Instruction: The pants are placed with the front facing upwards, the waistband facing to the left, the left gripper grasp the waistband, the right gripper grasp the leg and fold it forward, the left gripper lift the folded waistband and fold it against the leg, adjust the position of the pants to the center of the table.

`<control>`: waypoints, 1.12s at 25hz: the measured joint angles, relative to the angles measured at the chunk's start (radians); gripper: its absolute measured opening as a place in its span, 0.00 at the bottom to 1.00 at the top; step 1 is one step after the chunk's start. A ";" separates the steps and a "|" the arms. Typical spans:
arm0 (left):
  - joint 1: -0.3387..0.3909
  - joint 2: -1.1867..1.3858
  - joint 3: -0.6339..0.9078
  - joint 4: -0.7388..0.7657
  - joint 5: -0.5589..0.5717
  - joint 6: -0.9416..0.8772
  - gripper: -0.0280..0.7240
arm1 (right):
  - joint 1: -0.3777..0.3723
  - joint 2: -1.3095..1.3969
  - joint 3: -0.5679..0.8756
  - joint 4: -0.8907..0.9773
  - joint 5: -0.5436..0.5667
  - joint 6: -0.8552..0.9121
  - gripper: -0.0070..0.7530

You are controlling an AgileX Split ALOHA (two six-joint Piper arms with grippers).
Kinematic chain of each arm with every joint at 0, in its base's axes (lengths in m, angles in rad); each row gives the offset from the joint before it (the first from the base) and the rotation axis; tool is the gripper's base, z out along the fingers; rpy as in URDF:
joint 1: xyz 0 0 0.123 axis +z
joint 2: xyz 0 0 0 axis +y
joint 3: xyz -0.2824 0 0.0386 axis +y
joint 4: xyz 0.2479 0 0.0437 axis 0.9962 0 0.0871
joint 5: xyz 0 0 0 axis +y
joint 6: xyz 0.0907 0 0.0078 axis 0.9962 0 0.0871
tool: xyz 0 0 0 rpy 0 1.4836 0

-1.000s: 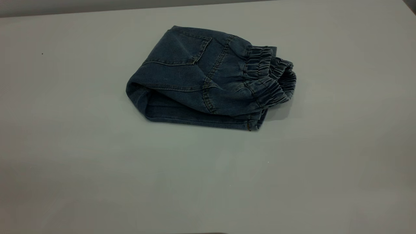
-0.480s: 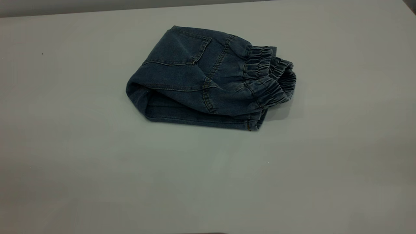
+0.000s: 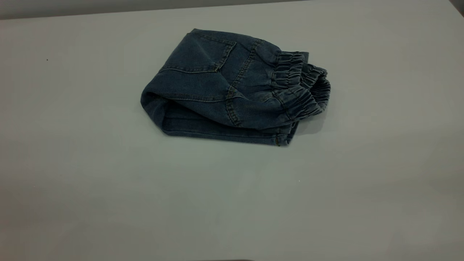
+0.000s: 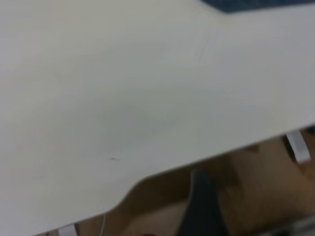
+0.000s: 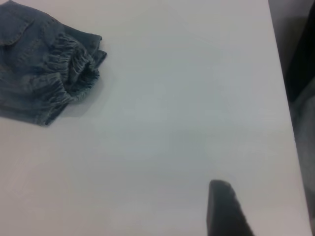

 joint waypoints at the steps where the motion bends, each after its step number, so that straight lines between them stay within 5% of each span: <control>1: 0.020 -0.018 0.000 0.000 0.000 0.000 0.70 | 0.000 -0.001 0.000 0.000 0.000 0.000 0.41; 9: 0.115 -0.173 0.000 0.000 0.004 0.000 0.70 | 0.000 -0.003 0.000 0.000 0.000 0.000 0.40; 28: 0.118 -0.175 0.000 -0.002 0.006 0.002 0.70 | 0.000 -0.003 0.001 0.000 0.000 0.001 0.40</control>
